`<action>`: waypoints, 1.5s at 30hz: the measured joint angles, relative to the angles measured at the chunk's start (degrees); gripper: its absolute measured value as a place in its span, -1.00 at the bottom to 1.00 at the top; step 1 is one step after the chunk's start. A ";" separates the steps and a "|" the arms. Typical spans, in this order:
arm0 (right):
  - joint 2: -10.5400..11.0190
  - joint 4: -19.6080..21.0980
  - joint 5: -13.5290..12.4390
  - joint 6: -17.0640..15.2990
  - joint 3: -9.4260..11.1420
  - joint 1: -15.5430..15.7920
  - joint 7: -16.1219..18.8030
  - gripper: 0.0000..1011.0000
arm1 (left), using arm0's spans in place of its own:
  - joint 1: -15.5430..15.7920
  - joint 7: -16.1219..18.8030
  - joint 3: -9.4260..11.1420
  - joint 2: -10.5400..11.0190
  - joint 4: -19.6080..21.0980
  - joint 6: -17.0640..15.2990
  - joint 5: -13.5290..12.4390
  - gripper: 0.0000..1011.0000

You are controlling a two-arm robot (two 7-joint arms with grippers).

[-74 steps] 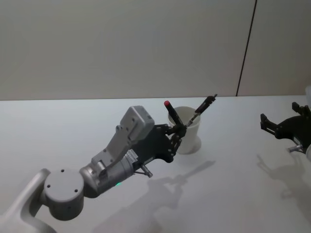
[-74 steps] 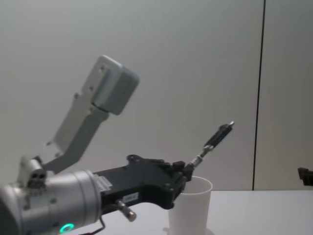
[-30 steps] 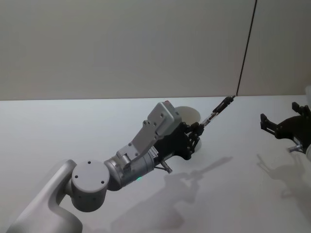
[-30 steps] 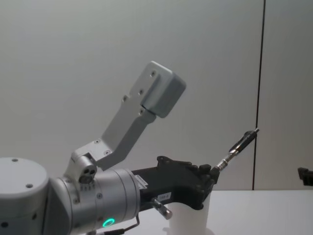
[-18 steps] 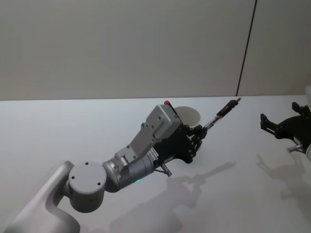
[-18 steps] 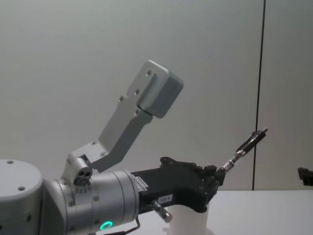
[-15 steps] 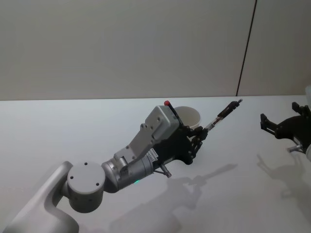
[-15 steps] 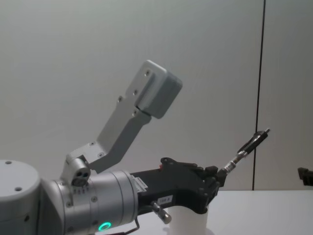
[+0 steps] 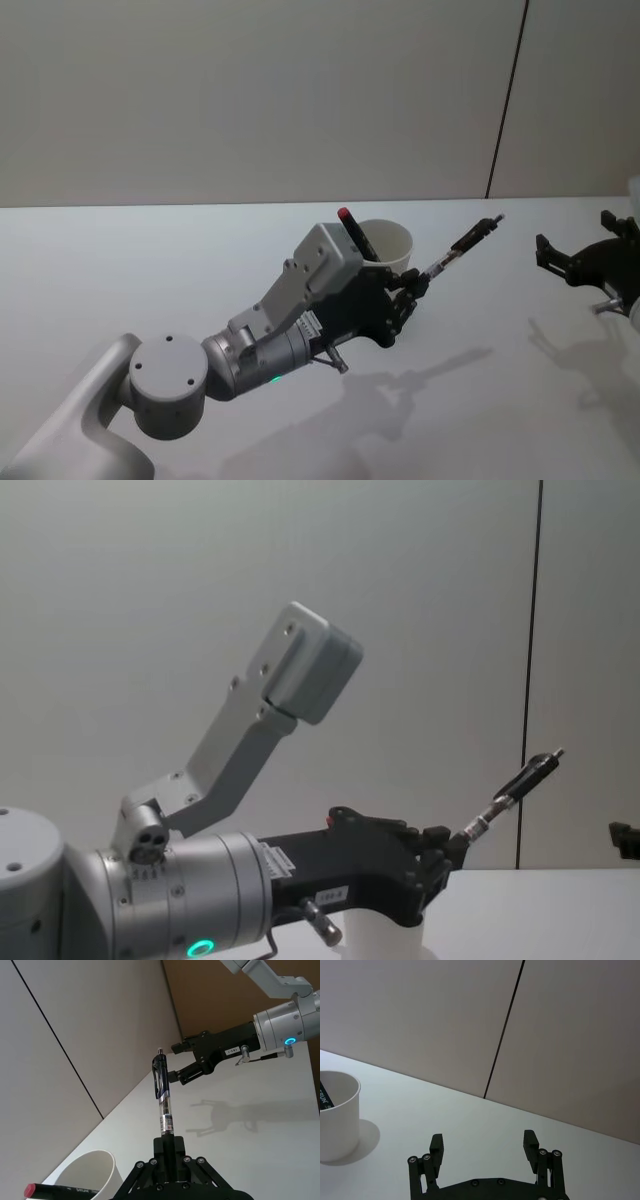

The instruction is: Place the pen into the pen holder.

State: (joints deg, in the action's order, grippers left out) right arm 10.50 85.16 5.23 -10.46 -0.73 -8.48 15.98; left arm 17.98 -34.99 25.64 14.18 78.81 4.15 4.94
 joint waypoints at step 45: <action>4.54 4.58 -15.10 2.77 4.54 5.07 12.40 0.98 | -0.18 -1.26 -0.08 0.43 0.36 0.06 0.40 -0.75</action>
State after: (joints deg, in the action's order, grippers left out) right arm 15.04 89.73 -9.87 -7.69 3.81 -3.41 28.39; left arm 17.80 -36.25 25.56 14.61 79.18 4.20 5.34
